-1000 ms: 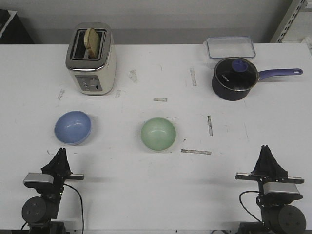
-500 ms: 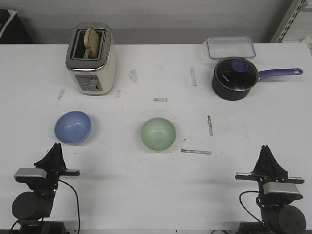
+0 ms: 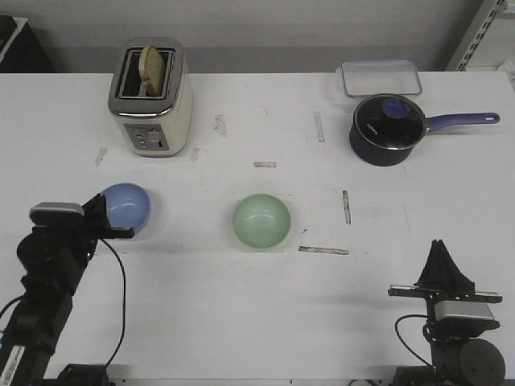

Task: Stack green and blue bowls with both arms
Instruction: 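Reach the left gripper to the light blue bowl rim and grasp it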

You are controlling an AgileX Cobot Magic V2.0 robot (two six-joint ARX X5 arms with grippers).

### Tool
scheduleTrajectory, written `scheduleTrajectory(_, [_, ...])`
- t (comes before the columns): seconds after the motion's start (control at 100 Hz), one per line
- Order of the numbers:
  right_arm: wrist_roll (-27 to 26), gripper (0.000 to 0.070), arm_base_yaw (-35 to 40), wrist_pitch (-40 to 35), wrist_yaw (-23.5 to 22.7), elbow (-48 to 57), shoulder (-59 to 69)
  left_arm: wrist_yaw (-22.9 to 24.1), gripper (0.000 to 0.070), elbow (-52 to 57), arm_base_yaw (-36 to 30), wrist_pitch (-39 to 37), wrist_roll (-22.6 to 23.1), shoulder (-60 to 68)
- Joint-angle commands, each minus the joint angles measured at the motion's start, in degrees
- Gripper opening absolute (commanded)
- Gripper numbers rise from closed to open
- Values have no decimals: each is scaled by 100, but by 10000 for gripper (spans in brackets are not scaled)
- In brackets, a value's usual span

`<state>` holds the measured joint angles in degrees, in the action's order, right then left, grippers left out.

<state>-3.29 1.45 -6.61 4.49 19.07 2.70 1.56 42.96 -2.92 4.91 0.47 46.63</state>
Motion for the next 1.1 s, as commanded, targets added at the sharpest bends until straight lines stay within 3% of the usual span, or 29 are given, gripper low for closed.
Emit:
scheduleTrajectory(0.0, [-72,13,9,57,2,0,-20,9,1,463,-15,225,-33,411])
scheduleTrajectory(0.27, [-72,14,9,57,2,0,-20,-70,1,2378,70,2697,-918,2190])
scheduleTrajectory(0.42, [-72,14,9,57,2,0,-20,-802,2,2933,531,3700,-1080,2820])
scheduleTrajectory(0.49, [-72,13,9,57,2,0,-20,-1167,24,2951,811,3862,-1222,2964])
scheduleTrajectory(0.63, [-72,13,9,57,2,0,-20,-1307,256,2951,1340,4133,-1233,3139])
scheduleTrajectory(0.76, [-72,14,9,57,2,0,-20,-1307,376,2951,1722,4258,-1228,3206])
scheduleTrajectory(0.85, [-72,13,9,57,2,0,-20,-1309,417,2948,1910,4304,-1224,3274])
scheduleTrajectory(1.09, [-72,13,9,57,2,0,-20,-1322,415,2948,1978,4304,-1209,3775])
